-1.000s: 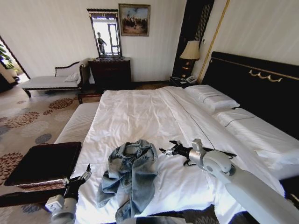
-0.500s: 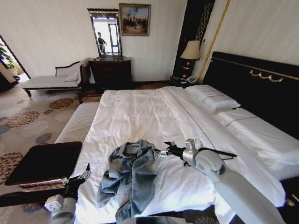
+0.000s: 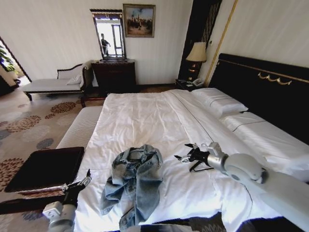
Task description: Pick up the clothes from the bed and hang them on the clothes hanger.
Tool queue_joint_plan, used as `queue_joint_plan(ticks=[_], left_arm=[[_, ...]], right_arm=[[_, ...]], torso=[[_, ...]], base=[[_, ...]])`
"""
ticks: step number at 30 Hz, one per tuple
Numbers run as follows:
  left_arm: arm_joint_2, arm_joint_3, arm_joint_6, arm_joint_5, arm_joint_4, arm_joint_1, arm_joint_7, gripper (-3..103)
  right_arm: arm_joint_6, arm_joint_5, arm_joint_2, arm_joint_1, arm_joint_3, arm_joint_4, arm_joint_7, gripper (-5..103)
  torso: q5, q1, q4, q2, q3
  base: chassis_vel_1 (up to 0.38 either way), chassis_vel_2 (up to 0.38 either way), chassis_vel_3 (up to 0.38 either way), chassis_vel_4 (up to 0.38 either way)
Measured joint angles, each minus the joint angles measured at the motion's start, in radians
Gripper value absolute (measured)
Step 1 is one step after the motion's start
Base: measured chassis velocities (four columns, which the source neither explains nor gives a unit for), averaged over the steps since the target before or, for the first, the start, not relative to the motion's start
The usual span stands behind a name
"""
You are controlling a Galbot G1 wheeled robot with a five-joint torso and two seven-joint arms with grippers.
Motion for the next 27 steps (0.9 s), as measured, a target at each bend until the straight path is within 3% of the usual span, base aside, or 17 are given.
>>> queue_joint_plan(ticks=[2,4,6,7,9,11,12,14,15,16,20,21,23,24,27], left_arm=[[0.003,-0.001,-0.007,-0.004,0.005,0.003,0.002,96],[0.004,-0.002,-0.02,-0.006,0.007,0.009,0.006,96],[0.006,-0.002,-0.033,-0.008,0.008,0.015,0.009,96],[0.006,-0.002,-0.033,-0.008,0.008,0.015,0.009,96],[0.012,-0.007,-0.046,-0.016,0.014,0.018,0.01,96],[0.014,-0.01,-0.052,-0.021,0.019,0.018,0.011,96],[0.014,-0.01,-0.052,-0.021,0.019,0.018,0.011,96],[0.013,-0.011,-0.054,-0.024,0.023,0.017,0.01,96],[0.009,-0.012,-0.056,-0.026,0.024,0.015,0.01,96],[0.009,-0.012,-0.056,-0.026,0.024,0.015,0.01,96],[0.008,-0.016,-0.06,-0.035,0.024,0.013,0.009,96],[0.008,-0.016,-0.06,-0.035,0.024,0.013,0.009,96],[0.002,-0.017,-0.062,-0.036,0.028,0.006,0.007,96],[0.002,-0.017,-0.062,-0.036,0.028,0.006,0.007,96],[-0.01,-0.02,-0.062,-0.036,0.025,0.003,0.006,96]], right_arm=[[-0.012,0.056,0.036,0.009,0.007,0.014,0.025,100],[-0.037,0.168,0.128,0.05,0.017,0.031,0.063,100],[-0.054,0.214,0.198,0.052,0.062,0.032,0.071,100],[-0.054,0.214,0.198,0.052,0.062,0.032,0.071,100],[-0.058,0.235,0.268,-0.004,0.167,0.017,0.072,100],[-0.062,0.247,0.343,-0.09,0.242,-0.008,0.068,100],[-0.062,0.247,0.343,-0.09,0.242,-0.008,0.068,100],[-0.071,0.278,0.422,-0.217,0.379,-0.039,0.071,100],[-0.096,0.341,0.487,-0.359,0.56,-0.07,0.099,100],[-0.096,0.341,0.487,-0.359,0.56,-0.07,0.099,100],[-0.147,0.5,0.661,-0.626,0.904,-0.171,0.158,100],[-0.147,0.5,0.661,-0.626,0.904,-0.171,0.158,100],[-0.161,0.553,0.737,-0.814,1.077,-0.226,0.213,100],[-0.161,0.553,0.737,-0.814,1.077,-0.226,0.213,100],[-0.164,0.563,0.789,-1.074,1.239,-0.271,0.296,100]], torso=[[0.0,0.0,0.0008,0.0,0.0],[-0.0004,0.0,0.001,0.0,0.0],[0.0,0.0,0.0006,0.0,0.0],[0.0,0.0,0.0006,0.0,0.0],[-0.0009,0.0,0.0005,0.0,0.0],[0.0005,0.0,0.0,0.0,0.0],[0.0005,0.0,0.0,0.0,0.0],[0.0,0.0,-0.0001,0.0,0.0],[-0.001,0.0,0.0002,0.0,0.0],[-0.001,0.0,0.0002,0.0,0.0],[-0.0012,0.0,0.0009,0.0,0.0],[-0.0012,0.0,0.0009,0.0,0.0],[-0.001,0.0,0.0007,0.0,0.0],[-0.001,0.0,0.0007,0.0,0.0],[0.0003,0.0,0.001,0.0,0.0]], base=[[0.0,0.0,0.0,0.0],[0.0,0.0,0.0,0.0],[0.0,0.0,0.0,0.0],[0.0,0.0,0.0,0.0],[0.0,0.0,0.0,0.0],[0.0,0.0,0.0,0.0],[0.0,0.0,0.0,0.0],[0.0,0.0,0.0,0.0],[0.0,0.0,0.0,0.0],[0.0,0.0,0.0,0.0],[0.0,0.0,0.0,0.0],[0.0,0.0,0.0,0.0],[0.0,0.0,0.0,0.0],[0.0,0.0,0.0,0.0],[0.0,0.0,0.0,0.0]])
